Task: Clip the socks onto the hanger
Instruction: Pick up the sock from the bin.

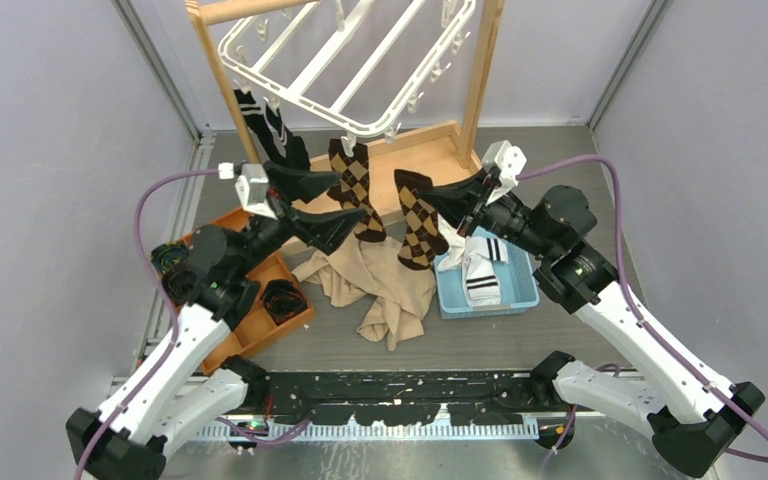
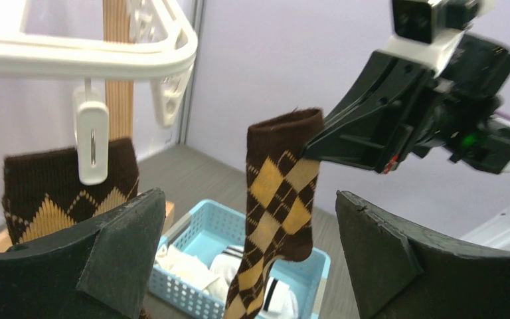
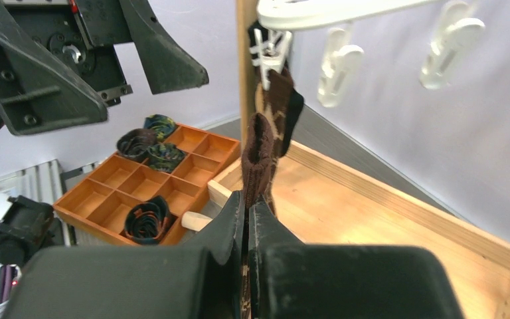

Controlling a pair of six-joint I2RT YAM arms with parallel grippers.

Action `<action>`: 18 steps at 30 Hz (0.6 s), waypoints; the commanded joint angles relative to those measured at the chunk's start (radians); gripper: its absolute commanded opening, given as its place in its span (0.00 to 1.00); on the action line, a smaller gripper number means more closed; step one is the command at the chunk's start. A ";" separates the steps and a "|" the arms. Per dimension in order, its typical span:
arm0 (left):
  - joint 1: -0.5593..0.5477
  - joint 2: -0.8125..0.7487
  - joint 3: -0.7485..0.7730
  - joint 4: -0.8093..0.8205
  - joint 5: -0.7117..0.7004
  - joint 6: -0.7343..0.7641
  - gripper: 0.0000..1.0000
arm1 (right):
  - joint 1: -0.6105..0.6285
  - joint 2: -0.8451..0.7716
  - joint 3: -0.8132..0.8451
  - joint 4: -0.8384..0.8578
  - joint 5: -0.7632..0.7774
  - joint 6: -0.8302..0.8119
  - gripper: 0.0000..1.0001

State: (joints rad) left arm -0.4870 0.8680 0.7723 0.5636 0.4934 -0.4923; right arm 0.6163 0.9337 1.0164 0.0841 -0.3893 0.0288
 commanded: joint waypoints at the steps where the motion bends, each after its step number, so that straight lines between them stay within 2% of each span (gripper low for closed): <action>1: -0.053 0.059 0.035 0.106 -0.059 0.092 0.99 | -0.024 -0.009 -0.020 0.024 0.038 0.034 0.01; 6: -0.160 0.105 0.029 0.140 -0.248 0.299 0.98 | -0.038 -0.015 -0.031 0.025 0.047 0.037 0.01; 10: -0.202 0.160 0.020 0.250 -0.334 0.375 0.92 | -0.048 -0.017 -0.036 0.029 0.041 0.042 0.01; 14: -0.233 0.215 0.059 0.257 -0.395 0.453 0.91 | -0.052 -0.027 -0.046 0.034 0.040 0.044 0.01; 18: -0.234 0.273 0.084 0.288 -0.452 0.469 0.90 | -0.059 -0.035 -0.058 0.040 0.038 0.046 0.01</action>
State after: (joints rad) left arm -0.7147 1.1103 0.8001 0.7425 0.1429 -0.0967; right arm 0.5652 0.9276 0.9642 0.0746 -0.3595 0.0601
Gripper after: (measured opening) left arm 0.906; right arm 0.055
